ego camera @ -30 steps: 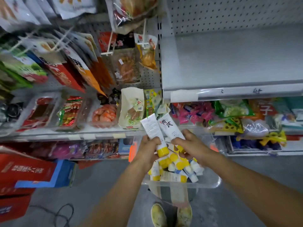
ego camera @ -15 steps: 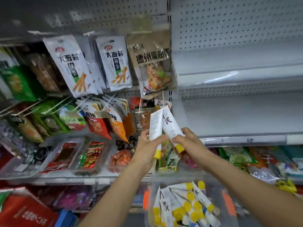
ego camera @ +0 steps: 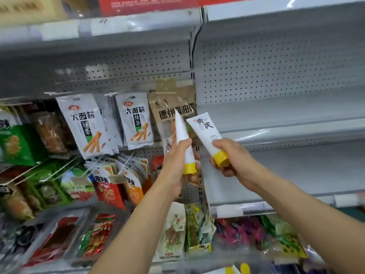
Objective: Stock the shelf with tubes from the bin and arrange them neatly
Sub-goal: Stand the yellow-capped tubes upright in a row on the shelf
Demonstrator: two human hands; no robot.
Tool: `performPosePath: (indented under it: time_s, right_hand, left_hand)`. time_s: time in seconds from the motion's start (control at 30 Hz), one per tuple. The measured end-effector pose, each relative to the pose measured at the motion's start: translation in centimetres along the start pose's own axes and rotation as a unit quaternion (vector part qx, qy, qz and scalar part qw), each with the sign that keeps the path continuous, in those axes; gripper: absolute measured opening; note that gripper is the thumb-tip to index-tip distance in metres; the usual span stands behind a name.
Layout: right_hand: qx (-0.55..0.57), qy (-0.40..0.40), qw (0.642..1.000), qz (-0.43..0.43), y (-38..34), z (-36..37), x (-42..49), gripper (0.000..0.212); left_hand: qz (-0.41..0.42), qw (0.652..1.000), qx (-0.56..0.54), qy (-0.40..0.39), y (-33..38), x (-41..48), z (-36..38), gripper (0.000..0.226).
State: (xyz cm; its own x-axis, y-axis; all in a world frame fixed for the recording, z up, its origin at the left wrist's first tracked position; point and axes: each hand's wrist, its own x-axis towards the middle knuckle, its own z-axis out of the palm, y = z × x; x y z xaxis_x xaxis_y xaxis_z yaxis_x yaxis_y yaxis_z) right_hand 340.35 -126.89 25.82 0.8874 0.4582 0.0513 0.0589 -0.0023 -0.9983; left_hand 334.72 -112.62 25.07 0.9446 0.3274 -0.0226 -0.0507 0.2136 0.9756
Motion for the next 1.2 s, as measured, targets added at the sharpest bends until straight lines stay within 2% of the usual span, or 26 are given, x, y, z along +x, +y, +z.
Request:
performPosePath:
  time_s: [0.13, 0.27, 0.4, 0.57, 0.63, 0.73, 0.9, 1.2]
  right_hand:
    - [0.040, -0.010, 0.999, -0.024, -1.4, -1.4, 1.9, 0.014]
    - [-0.003, 0.001, 0.998, -0.065, -3.3, -3.5, 4.0, 0.027]
    - [-0.034, -0.010, 0.996, -0.079, -5.2, -5.5, 7.0, 0.033]
    - [-0.002, -0.028, 0.998, -0.063, -6.0, -6.4, 13.0, 0.052]
    - [-0.024, -0.028, 0.997, -0.072, -5.7, -6.5, 15.5, 0.053]
    - [-0.068, -0.023, 0.994, -0.081, -5.2, -7.0, 18.1, 0.055]
    - [-0.092, -0.052, 0.993, -0.058, -4.4, -8.0, 20.7, 0.064]
    - [-0.112, -0.066, 0.989, -0.063, -3.4, -8.1, 23.3, 0.065]
  left_hand:
    - [0.005, 1.000, -0.011, 0.002, 0.9, 1.6, 1.0, 0.050]
    - [0.009, 1.000, -0.017, 0.012, 1.7, 3.0, 1.4, 0.054]
    - [0.018, 0.999, 0.009, 0.036, 2.2, 4.7, 1.7, 0.044]
    - [0.016, 0.997, 0.015, 0.069, 2.7, 7.0, 3.4, 0.034]
    - [0.023, 0.996, 0.031, 0.076, 2.8, 8.0, 4.1, 0.030]
    - [0.031, 0.995, 0.036, 0.090, 2.8, 9.1, 4.4, 0.032]
    - [0.037, 0.993, 0.021, 0.109, 3.0, 10.3, 4.4, 0.031]
    - [0.037, 0.992, 0.016, 0.117, 3.3, 11.5, 4.6, 0.030]
